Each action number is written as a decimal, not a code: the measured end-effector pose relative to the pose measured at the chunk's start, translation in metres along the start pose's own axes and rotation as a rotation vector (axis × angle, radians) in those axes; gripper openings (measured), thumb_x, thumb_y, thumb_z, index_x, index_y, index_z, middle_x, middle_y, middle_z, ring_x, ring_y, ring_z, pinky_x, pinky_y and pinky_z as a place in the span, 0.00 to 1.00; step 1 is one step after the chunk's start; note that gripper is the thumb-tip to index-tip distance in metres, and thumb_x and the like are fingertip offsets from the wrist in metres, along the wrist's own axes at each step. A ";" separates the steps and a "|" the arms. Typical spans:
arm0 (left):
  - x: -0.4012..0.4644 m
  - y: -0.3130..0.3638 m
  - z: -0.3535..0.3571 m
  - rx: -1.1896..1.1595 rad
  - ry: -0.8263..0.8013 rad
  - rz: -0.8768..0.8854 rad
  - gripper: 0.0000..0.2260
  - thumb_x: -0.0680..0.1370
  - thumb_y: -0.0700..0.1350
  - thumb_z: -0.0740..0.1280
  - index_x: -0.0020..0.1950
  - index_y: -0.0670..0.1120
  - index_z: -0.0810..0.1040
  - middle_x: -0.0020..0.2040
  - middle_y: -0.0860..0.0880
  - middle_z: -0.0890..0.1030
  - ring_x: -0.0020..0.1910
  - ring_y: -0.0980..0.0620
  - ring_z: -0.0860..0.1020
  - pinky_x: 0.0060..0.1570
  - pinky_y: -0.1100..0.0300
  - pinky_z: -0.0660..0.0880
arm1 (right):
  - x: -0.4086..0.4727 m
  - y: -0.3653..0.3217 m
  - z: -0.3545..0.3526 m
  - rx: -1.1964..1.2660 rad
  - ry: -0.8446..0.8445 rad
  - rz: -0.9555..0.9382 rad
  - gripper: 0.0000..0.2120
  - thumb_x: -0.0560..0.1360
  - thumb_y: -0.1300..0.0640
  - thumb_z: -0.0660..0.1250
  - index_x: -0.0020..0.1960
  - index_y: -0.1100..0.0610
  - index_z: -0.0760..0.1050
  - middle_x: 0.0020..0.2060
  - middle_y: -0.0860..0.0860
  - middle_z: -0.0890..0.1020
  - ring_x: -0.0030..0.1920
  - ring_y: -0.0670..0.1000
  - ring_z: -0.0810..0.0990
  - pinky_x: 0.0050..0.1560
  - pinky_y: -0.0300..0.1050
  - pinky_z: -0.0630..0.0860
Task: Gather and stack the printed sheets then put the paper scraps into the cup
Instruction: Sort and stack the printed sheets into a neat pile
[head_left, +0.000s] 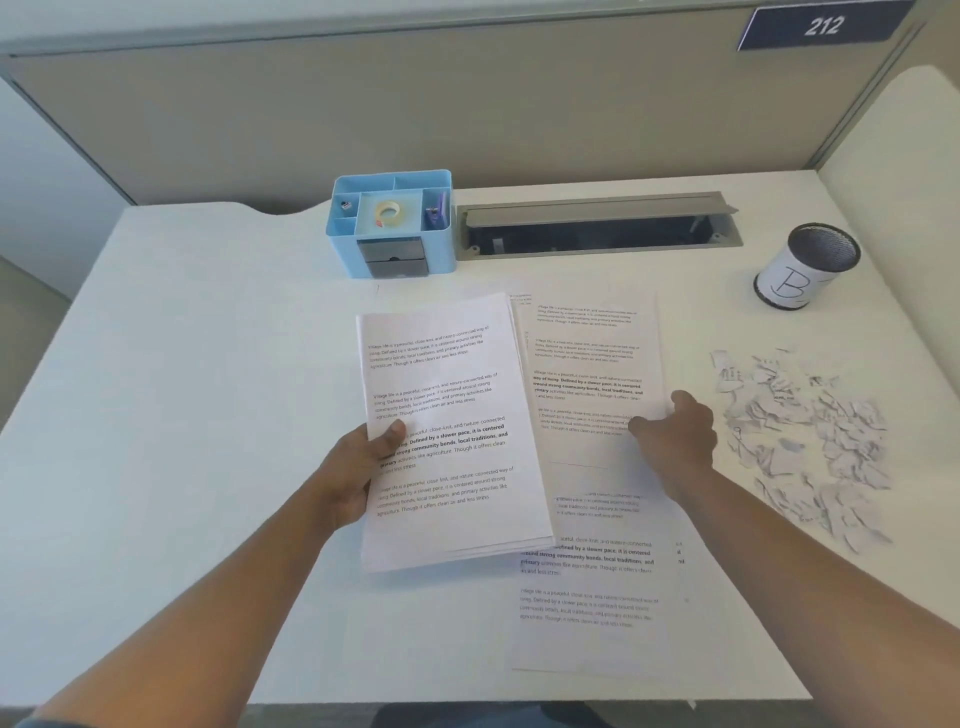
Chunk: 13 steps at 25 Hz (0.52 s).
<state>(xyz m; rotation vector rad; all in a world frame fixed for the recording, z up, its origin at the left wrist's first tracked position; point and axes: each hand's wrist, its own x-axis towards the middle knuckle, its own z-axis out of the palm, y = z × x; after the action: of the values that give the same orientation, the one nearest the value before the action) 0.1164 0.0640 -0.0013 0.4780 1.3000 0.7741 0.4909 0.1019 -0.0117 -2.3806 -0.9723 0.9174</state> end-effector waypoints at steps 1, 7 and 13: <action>0.001 -0.002 0.009 0.001 0.009 0.002 0.17 0.83 0.49 0.67 0.71 0.45 0.76 0.64 0.41 0.83 0.62 0.37 0.82 0.61 0.35 0.78 | 0.006 0.002 -0.002 -0.005 -0.004 -0.026 0.22 0.67 0.53 0.70 0.59 0.56 0.71 0.61 0.55 0.72 0.59 0.62 0.72 0.42 0.50 0.73; 0.018 -0.015 0.039 0.032 0.084 -0.013 0.16 0.83 0.47 0.68 0.69 0.43 0.77 0.61 0.41 0.84 0.59 0.37 0.83 0.58 0.36 0.79 | 0.032 -0.006 -0.008 0.081 -0.094 -0.046 0.19 0.69 0.53 0.75 0.49 0.56 0.66 0.50 0.51 0.72 0.53 0.58 0.74 0.44 0.49 0.73; 0.033 -0.033 0.042 0.138 0.148 -0.039 0.15 0.81 0.46 0.70 0.67 0.42 0.78 0.57 0.41 0.86 0.55 0.38 0.85 0.58 0.37 0.80 | 0.049 -0.004 -0.011 0.244 -0.193 0.056 0.30 0.71 0.57 0.77 0.69 0.57 0.71 0.57 0.51 0.76 0.61 0.57 0.77 0.60 0.52 0.75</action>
<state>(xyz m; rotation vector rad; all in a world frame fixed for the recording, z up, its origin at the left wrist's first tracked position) 0.1675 0.0711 -0.0371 0.5110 1.5031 0.7001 0.5234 0.1391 -0.0219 -2.1532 -0.8120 1.2305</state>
